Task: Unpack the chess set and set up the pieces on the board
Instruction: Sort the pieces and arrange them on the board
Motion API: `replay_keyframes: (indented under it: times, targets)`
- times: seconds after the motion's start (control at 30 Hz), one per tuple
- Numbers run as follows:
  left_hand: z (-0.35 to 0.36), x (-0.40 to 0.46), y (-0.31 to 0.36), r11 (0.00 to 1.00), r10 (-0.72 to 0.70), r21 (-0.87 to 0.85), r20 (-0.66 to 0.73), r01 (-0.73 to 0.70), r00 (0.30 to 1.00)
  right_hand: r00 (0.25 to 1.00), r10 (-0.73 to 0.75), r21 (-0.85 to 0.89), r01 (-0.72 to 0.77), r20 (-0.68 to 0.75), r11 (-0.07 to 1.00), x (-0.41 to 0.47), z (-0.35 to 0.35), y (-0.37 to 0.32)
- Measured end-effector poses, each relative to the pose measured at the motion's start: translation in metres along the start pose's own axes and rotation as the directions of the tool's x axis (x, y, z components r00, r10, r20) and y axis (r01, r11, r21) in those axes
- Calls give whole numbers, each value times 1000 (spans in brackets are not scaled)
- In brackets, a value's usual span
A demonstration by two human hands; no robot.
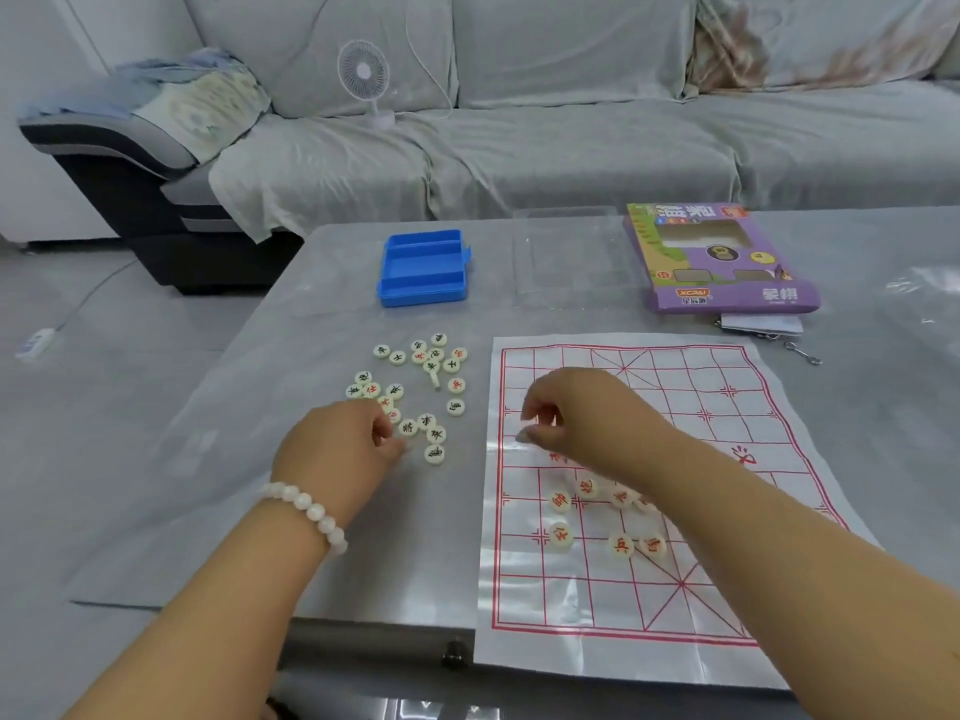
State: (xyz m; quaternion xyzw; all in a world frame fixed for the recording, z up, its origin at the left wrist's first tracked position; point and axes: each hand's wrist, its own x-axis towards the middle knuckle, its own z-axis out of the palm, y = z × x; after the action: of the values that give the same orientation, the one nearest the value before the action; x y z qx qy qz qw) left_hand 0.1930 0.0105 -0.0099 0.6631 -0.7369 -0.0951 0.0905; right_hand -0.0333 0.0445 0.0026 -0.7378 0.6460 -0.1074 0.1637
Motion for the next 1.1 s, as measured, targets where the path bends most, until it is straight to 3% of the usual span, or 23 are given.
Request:
replay_keyframes:
  times: [0.13,0.27,0.43,0.73,0.87,0.97,1.1]
  targets:
    - [-5,7,-28,984,-152,118,183,132,971,997,20,47,-17,-68,999,63,26,-16]
    - [1,9,-34,993,-103,78,270,85,957,995,51,81,-44,-83,996,104,48,-31]
    - [3,15,-35,999,-52,19,247,48,968,998,27,86,-22,-58,996,125,61,-40]
    - [8,22,-38,997,16,-77,102,-8,995,995,96,309,-104,43,945,122,43,-23]
    - [13,23,-39,987,9,-159,11,-7,1000,985,54,170,-82,164,982,121,31,-24]
    - [17,26,-38,987,16,-162,1,-15,1000,992,41,17,-43,121,999,122,34,-29]
    - [20,31,-47,989,-39,-141,-30,34,999,998,35,-27,-34,57,999,122,40,-32]
